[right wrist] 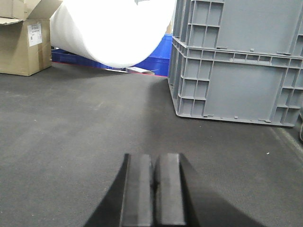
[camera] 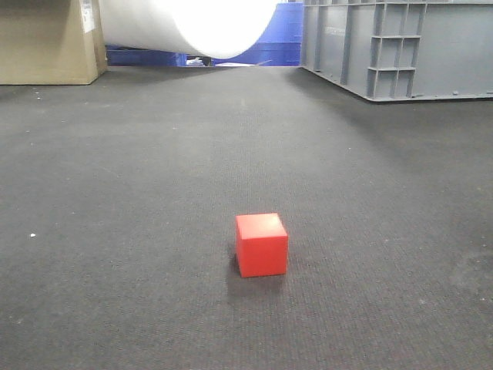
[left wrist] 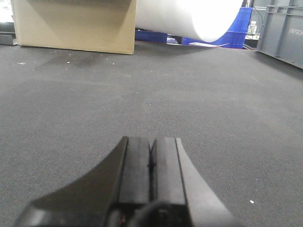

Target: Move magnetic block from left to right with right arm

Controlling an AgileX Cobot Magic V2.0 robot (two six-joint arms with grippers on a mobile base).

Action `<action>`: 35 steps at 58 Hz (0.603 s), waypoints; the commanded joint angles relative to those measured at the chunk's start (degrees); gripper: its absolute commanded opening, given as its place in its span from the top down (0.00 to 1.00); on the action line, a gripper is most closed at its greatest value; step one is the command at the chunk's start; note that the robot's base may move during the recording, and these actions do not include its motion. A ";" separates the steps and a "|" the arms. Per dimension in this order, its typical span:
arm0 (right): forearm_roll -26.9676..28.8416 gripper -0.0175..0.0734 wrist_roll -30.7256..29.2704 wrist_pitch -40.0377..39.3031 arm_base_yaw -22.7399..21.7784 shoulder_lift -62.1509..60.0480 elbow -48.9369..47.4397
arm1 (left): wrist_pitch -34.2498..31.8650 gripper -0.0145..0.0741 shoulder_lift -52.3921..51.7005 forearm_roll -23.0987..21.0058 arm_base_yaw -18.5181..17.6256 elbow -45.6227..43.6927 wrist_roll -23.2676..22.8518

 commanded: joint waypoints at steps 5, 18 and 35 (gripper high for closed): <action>0.05 0.75 -0.53 -4.52 -0.37 0.57 -1.48 | -4.83 0.98 -0.61 -0.15 0.03 0.46 -0.43; 0.19 0.75 -0.53 -12.31 -3.37 0.28 3.55 | -4.83 0.98 -0.61 -0.15 0.03 0.46 -0.43; 3.82 0.75 -0.53 -16.64 -7.69 0.08 12.89 | -4.83 0.98 -0.61 -0.15 0.03 0.46 -0.43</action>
